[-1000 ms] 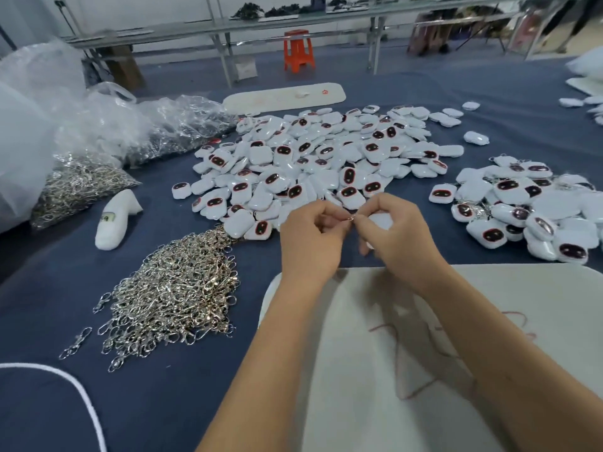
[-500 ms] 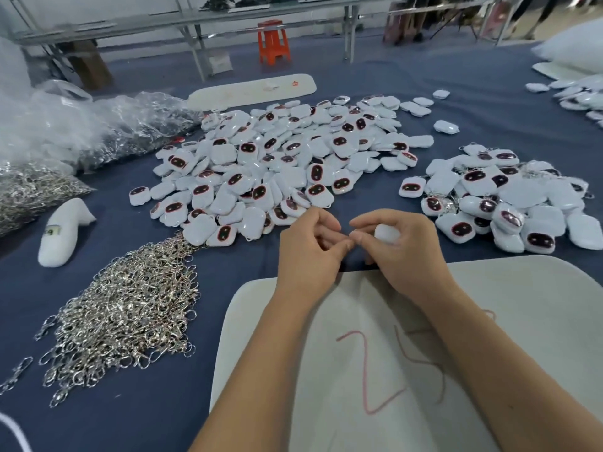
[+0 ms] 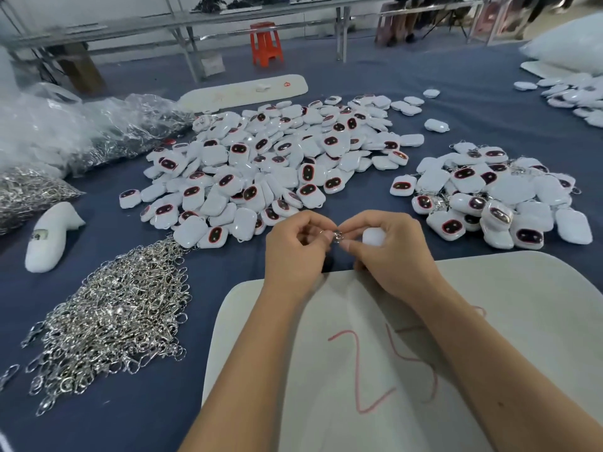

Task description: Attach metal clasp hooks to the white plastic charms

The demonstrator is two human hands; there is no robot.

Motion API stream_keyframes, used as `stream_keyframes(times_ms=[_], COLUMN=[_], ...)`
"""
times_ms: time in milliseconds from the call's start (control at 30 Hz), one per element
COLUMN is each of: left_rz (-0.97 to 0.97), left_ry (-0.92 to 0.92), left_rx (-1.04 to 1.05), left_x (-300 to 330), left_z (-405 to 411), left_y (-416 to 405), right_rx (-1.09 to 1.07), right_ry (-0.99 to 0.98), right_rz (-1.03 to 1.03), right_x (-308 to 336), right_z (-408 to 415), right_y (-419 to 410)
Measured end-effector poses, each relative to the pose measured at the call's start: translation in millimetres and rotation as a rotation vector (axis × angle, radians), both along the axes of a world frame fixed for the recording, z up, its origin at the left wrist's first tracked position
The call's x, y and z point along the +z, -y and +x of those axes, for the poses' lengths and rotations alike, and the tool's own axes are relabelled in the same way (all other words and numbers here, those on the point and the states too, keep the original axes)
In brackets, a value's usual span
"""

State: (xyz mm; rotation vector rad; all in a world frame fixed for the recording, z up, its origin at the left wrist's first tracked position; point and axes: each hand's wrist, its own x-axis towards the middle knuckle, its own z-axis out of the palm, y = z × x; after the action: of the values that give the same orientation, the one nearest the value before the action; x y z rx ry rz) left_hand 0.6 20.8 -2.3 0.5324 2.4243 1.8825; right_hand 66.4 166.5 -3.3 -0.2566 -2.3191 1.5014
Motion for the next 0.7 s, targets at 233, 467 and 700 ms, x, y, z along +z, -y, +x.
stream_keyframes(times_ms=[233, 467, 700], left_rz=[0.108, 0.155, 0.181], left_ry=[0.097, 0.129, 0.110], left_rx=[-0.016, -0.071, -0.028], left_x=[3.3, 5.6, 5.4], left_z=[-1.0, -0.7, 1.0], left_y=[2.1, 4.6, 2.7], right_rx=[0.019, 0.042, 0.013], right_ry=[0.009, -0.035, -0.022], right_rz=[-0.023, -0.065, -0.092], right_x=[0.4, 3.1, 1.7], right_z=[-1.4, 1.8, -1.1], right_y=[-1.8, -2.4, -1.9])
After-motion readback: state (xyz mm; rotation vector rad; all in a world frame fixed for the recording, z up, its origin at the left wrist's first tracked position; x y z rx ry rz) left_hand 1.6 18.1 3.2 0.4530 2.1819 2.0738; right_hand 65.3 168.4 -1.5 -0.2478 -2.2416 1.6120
